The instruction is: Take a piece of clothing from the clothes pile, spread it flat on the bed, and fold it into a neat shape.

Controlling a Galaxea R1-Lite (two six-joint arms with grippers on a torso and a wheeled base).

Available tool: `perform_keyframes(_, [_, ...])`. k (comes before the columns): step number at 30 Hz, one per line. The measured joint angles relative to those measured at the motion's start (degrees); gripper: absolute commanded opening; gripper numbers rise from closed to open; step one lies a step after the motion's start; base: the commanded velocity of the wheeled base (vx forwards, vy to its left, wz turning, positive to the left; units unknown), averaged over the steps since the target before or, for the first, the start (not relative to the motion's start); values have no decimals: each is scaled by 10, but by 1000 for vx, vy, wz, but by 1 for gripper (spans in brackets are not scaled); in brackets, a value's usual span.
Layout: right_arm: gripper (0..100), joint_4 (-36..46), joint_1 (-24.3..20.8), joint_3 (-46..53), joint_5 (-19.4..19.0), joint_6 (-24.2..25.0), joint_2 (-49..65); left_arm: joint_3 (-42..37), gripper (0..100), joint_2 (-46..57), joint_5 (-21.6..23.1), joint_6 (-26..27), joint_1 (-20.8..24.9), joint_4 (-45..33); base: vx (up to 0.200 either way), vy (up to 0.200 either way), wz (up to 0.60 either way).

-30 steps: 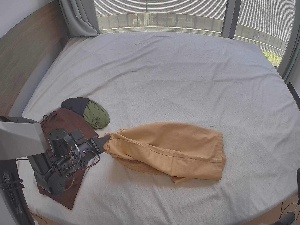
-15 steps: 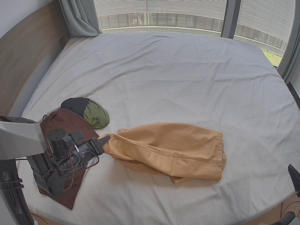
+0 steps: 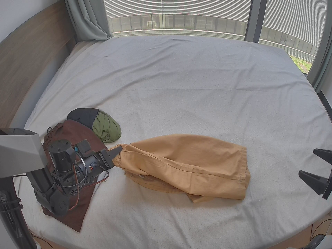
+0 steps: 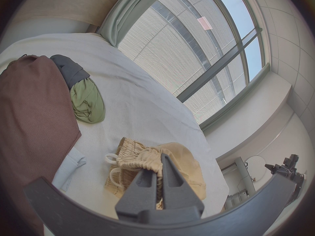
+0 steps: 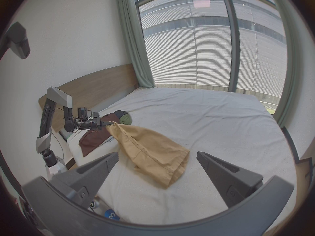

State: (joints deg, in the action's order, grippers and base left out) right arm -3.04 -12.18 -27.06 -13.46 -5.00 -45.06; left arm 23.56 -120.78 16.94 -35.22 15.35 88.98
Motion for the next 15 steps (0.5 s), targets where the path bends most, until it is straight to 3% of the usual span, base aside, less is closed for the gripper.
perform_keyframes(7, [100,-8,-16,-31,-45,8,-77,-2,0,12,6,1,0,0,0,0,0])
perform_keyframes(15, [100,-79,-7,-35,-75,90,-123,-4,0,15,8,10,-1,0,0,0,0])
